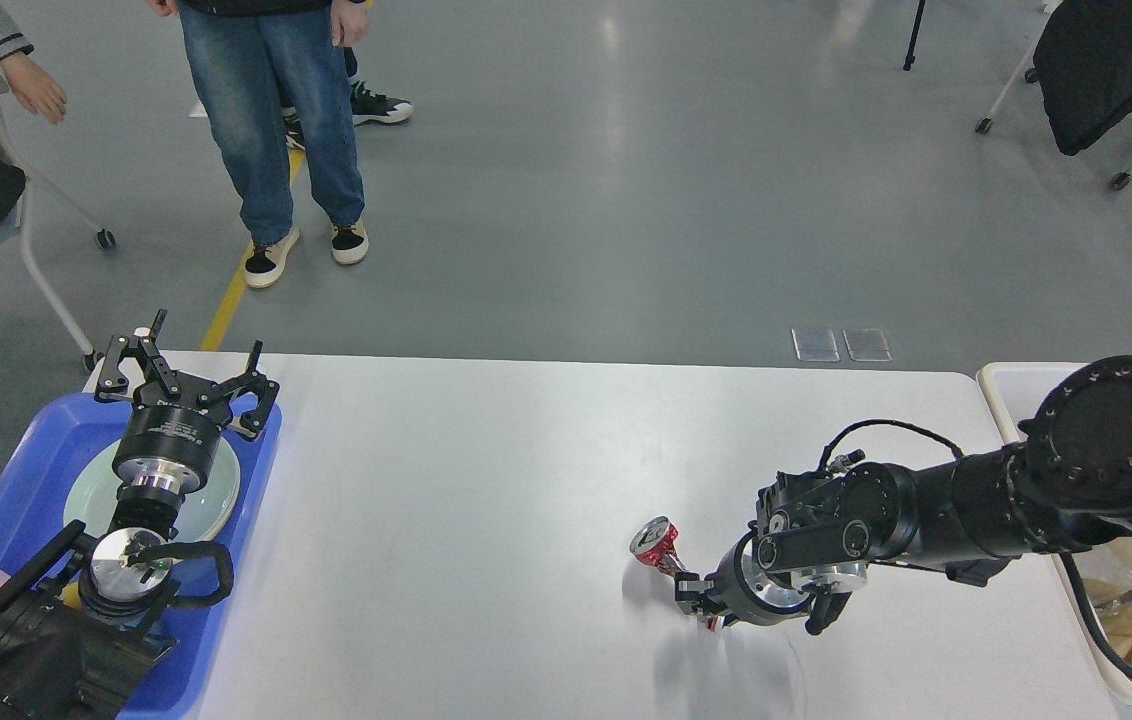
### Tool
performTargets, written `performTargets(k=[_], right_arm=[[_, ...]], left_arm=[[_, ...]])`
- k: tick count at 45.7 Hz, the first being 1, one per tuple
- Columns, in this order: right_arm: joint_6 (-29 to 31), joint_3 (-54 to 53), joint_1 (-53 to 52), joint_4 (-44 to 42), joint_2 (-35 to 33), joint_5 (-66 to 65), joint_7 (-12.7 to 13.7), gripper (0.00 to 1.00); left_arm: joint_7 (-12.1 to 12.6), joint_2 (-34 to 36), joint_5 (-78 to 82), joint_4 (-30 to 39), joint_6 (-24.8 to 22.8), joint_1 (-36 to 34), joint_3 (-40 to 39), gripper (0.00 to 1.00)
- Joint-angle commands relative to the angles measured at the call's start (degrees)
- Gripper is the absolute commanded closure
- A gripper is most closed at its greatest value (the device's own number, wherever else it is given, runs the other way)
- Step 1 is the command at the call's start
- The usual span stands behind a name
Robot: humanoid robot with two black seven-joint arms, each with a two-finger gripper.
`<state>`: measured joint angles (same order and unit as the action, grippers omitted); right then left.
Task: Tidy desktop
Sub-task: 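Lower the right gripper and close it on the red can, then lift the red can and drop it into the white bin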
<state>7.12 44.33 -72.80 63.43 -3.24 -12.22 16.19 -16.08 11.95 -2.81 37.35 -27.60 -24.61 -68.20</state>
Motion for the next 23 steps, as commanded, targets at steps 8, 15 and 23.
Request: performTargets(k=[8, 15, 23], right_arm=[[1.7, 0.3, -5.8, 3.5, -3.5, 6.1, 0.0, 1.00], [5.2, 4.3, -13.4, 7.1, -5.8, 9.1, 0.0, 1.00], [10.2, 11.9, -26.3, 12.9, -9.7, 12.9, -0.2, 1.00]], left_arm=[[0.0, 0.0, 0.0, 0.0, 0.0, 0.0, 0.0, 0.04], [0.0, 0.0, 0.0, 0.0, 0.0, 0.0, 0.0, 0.04], [0.0, 0.0, 0.0, 0.0, 0.0, 0.0, 0.0, 0.04]])
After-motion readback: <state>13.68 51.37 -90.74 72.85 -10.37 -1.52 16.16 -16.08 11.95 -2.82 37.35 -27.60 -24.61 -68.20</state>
